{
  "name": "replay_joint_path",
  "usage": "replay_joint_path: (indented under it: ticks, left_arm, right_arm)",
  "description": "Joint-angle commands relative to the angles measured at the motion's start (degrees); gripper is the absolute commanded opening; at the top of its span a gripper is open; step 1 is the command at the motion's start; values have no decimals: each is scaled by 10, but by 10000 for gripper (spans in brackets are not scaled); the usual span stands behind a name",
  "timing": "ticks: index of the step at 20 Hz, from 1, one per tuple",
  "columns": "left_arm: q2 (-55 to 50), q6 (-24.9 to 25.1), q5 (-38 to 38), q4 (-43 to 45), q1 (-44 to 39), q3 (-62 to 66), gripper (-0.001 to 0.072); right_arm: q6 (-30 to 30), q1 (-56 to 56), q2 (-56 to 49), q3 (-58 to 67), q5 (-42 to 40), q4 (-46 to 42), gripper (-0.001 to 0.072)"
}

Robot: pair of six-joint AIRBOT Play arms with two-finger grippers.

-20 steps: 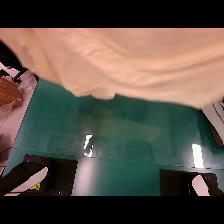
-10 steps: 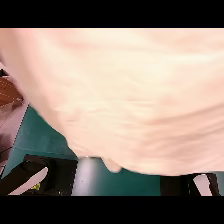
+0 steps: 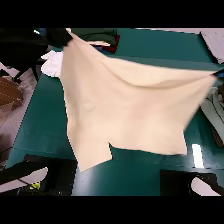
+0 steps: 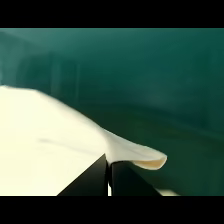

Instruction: Fold the shirts.

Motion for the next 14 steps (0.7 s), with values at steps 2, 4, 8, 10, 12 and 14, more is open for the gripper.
replay_joint_path:
  ticks: [2, 4, 8, 10, 12, 14]
  left_arm:
    - [-143, 31, 165, -14, 0, -38, 33]
    - [-201, 31, 257, -28, 0, -37, 32]
    - [-264, 29, 404, -17, 1, -30, 32]
    - [-270, 9, 472, -17, 0, -30, 31]
    - [-281, 9, 516, -17, 0, -26, 31]
    - [-306, 9, 492, -17, 1, -4, 31]
  right_arm:
    - [-9, 74, -207, 56, -95, -59, 15]
    - [0, 78, -311, 152, -96, -59, 15]
    - [82, 78, -453, 343, -103, -97, 15]
    - [108, 78, -487, 407, -128, -130, 15]
    - [131, 78, -502, 422, -165, -129, 15]
    - [142, 78, -514, 422, -168, -127, 15]
